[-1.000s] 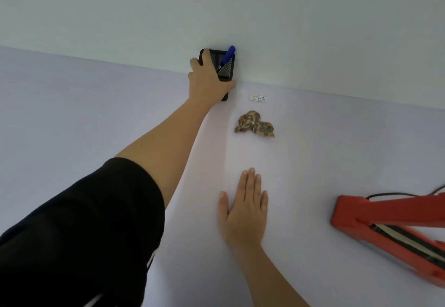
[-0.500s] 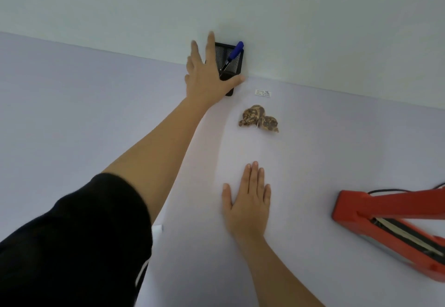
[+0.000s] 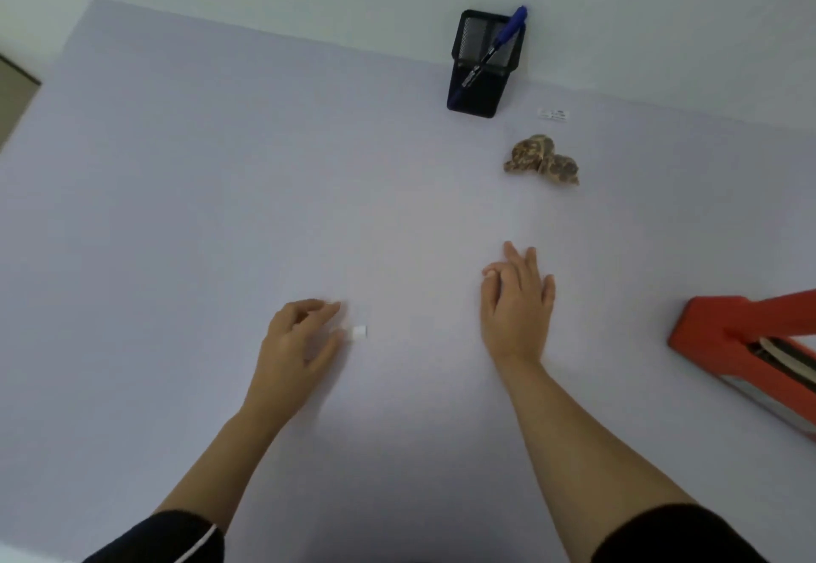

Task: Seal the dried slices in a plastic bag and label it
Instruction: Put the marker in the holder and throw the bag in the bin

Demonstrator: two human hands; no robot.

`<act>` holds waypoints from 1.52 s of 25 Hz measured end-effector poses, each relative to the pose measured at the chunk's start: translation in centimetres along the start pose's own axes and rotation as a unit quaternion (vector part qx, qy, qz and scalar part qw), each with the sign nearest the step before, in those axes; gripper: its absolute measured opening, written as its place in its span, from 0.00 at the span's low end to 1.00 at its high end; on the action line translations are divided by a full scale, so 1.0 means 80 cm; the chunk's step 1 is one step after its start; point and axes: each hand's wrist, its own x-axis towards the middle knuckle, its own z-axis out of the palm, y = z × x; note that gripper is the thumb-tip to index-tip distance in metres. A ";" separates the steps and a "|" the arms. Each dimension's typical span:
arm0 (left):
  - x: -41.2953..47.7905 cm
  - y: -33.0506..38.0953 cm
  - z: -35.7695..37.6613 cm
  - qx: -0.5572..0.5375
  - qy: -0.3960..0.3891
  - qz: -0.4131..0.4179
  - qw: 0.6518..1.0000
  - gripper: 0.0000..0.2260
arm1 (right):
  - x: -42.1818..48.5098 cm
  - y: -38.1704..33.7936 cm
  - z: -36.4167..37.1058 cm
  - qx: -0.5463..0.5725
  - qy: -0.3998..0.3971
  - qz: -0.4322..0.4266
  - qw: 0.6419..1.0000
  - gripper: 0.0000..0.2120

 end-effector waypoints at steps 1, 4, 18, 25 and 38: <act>-0.010 -0.007 0.003 0.007 -0.011 0.008 1.000 0.16 | 0.000 -0.001 0.000 0.002 -0.002 -0.001 1.000 0.17; -0.015 -0.011 0.015 0.001 0.001 0.019 1.000 0.12 | 0.001 0.000 0.001 0.010 -0.009 -0.007 1.000 0.12; 0.005 0.011 0.020 -0.013 -0.012 -0.066 0.998 0.07 | -0.005 -0.007 -0.004 -0.019 -0.007 -0.034 0.999 0.19; -0.040 0.031 0.016 -0.088 0.037 -0.164 0.982 0.04 | -0.010 -0.011 -0.007 -0.095 -0.118 -0.134 0.979 0.24; -0.348 -0.166 -0.083 -0.296 0.307 -0.416 0.803 0.07 | -0.404 -0.248 0.095 -0.087 -0.260 -0.303 0.913 0.32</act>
